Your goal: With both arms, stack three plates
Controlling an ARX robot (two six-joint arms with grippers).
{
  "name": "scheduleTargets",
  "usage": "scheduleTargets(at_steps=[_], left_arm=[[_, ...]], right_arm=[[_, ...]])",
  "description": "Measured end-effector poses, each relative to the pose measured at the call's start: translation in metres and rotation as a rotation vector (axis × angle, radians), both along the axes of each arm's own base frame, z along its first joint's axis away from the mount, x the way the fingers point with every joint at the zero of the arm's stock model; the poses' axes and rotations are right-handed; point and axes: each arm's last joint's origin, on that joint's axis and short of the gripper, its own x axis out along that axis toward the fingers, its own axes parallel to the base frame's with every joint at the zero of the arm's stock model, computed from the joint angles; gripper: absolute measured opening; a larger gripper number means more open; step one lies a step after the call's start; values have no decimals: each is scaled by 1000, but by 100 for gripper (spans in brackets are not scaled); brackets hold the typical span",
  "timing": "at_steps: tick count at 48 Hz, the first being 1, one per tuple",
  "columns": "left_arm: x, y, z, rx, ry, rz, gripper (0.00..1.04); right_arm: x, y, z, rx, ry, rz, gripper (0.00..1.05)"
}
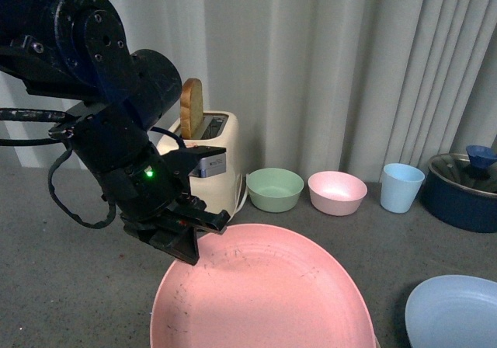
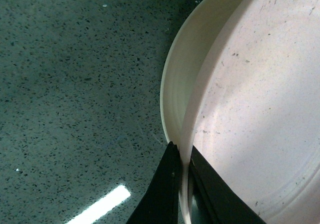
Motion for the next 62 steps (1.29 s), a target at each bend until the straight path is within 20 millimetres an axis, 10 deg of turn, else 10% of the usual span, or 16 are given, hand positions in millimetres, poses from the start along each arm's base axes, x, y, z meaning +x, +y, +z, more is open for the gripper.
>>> scheduleTargets(at_steps=[54, 62], left_arm=[[-2, -28, -30, 47, -4, -31, 3], [-5, -32, -34, 53, 3, -42, 29]], right_arm=[[0, 0, 0, 0, 0, 0, 97], [0, 0, 0, 0, 0, 0, 97]])
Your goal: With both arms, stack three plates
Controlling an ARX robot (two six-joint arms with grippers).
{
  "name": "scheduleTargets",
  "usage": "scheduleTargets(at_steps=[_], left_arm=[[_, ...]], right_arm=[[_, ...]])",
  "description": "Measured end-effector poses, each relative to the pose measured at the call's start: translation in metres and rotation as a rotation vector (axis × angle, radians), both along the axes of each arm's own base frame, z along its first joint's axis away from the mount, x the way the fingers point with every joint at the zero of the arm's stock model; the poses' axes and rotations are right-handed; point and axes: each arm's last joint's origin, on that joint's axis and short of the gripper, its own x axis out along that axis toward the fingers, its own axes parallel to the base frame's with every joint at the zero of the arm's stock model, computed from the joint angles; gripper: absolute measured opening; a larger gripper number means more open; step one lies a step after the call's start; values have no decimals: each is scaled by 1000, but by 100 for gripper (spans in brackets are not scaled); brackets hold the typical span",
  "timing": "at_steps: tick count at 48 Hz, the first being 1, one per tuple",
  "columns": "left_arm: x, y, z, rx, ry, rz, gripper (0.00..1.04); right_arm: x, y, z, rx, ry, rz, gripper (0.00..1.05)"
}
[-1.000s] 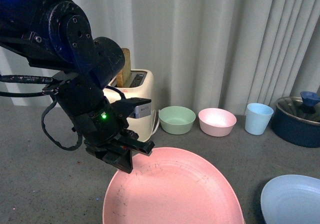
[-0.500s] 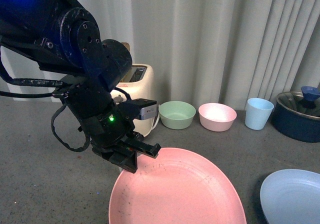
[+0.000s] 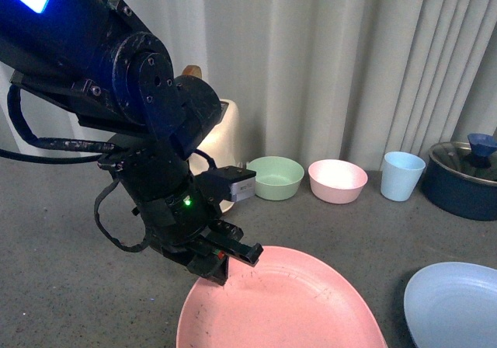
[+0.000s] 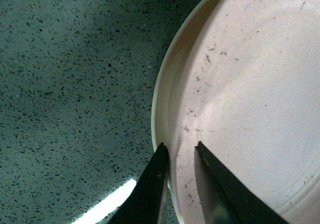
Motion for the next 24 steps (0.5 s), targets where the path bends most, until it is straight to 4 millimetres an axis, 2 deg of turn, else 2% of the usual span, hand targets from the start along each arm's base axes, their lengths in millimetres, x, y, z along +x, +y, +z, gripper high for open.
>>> scheduleTargets(at_steps=[10, 16, 18, 21, 24], left_arm=[[1, 3, 2, -5, -1, 5, 58], [4, 10, 16, -30, -30, 18, 77], [6, 14, 29, -51, -77, 26, 86], [11, 22, 61, -87, -223, 45, 99], [10, 31, 92, -106, -365, 73, 97]], right_arm=[[0, 0, 0, 0, 0, 0, 97], [0, 0, 0, 0, 0, 0, 97], [0, 0, 0, 0, 0, 0, 97], [0, 0, 0, 0, 0, 0, 97], [0, 0, 0, 0, 0, 0, 97]])
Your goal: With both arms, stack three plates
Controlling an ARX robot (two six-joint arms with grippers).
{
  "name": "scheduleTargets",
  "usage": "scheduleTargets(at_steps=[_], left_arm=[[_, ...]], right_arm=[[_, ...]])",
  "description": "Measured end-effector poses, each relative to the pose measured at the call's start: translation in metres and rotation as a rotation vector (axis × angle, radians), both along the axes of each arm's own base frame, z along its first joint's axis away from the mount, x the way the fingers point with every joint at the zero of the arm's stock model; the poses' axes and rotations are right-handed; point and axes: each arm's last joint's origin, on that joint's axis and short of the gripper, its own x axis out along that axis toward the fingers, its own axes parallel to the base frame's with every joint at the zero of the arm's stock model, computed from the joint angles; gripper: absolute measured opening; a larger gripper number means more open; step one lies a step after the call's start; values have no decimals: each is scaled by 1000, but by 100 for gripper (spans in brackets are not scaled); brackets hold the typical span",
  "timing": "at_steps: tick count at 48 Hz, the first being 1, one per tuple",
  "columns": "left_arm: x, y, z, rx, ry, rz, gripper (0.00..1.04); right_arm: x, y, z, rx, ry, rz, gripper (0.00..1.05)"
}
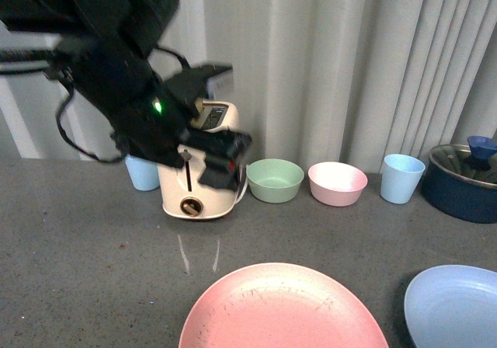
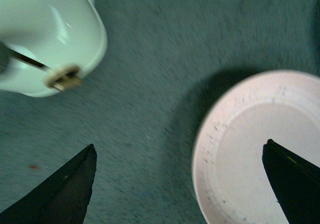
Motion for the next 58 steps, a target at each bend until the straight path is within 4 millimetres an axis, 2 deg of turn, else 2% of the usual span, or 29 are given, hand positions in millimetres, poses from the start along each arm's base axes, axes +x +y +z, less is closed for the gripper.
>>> scheduleTargets(at_steps=[4, 8, 14, 18, 19, 22, 24, 34, 36, 39, 49, 58], left_arm=[[-15, 16, 40, -5, -190, 33, 98], [-43, 32, 70, -24, -338, 42, 98], [-95, 51, 92, -43, -467, 37, 98], [-128, 68, 97, -101, -701, 328, 83], [-140, 77, 96, -154, -757, 411, 78], [-170, 94, 83, -245, -836, 506, 64], [-181, 100, 73, -261, -845, 532, 57], [-209, 109, 21, -274, -770, 537, 23], [-213, 110, 16, -274, -766, 537, 17], [-225, 113, 8, -290, -779, 535, 3], [-250, 128, -15, -290, -779, 547, 4], [-266, 129, -27, -292, -784, 546, 4]], right_arm=[[0, 0, 0, 0, 0, 0, 97], [0, 0, 0, 0, 0, 0, 97], [0, 0, 0, 0, 0, 0, 97], [0, 0, 0, 0, 0, 0, 97], [0, 0, 0, 0, 0, 0, 97], [0, 0, 0, 0, 0, -3, 97], [0, 0, 0, 0, 0, -2, 97], [0, 0, 0, 0, 0, 0, 97], [0, 0, 0, 0, 0, -3, 97], [0, 0, 0, 0, 0, -2, 97], [0, 0, 0, 0, 0, -1, 97], [0, 0, 0, 0, 0, 0, 97]])
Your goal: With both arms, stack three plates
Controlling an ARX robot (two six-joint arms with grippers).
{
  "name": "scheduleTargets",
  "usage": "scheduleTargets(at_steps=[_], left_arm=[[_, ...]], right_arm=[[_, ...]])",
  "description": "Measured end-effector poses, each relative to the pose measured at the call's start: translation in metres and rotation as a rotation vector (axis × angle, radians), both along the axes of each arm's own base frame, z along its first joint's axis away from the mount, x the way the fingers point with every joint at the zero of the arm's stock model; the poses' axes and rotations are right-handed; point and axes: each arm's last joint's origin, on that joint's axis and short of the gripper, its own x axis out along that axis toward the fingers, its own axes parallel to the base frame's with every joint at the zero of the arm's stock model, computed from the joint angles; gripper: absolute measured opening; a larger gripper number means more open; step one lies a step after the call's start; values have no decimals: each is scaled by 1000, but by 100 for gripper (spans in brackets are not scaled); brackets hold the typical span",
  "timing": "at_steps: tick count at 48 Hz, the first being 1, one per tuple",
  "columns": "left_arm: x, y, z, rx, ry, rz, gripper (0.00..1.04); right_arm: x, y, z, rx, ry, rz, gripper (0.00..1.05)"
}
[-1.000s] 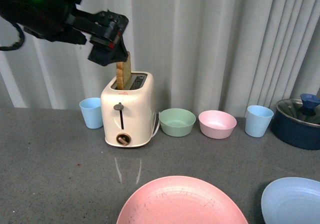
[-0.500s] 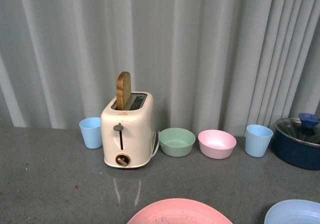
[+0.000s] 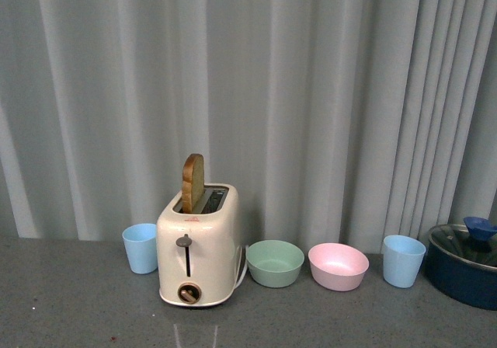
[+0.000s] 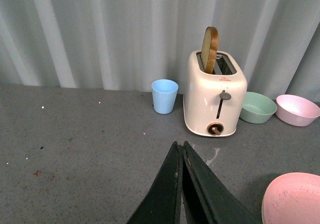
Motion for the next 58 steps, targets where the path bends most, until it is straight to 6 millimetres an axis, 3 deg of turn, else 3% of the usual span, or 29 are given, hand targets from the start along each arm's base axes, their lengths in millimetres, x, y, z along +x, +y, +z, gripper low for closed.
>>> scheduleTargets(at_steps=[22, 58], left_arm=[[-28, 0, -20, 0, -1, -1, 4], [-46, 0, -17, -3, -35, -1, 4]], right_arm=[[0, 0, 0, 0, 0, 0, 97], [0, 0, 0, 0, 0, 0, 97]])
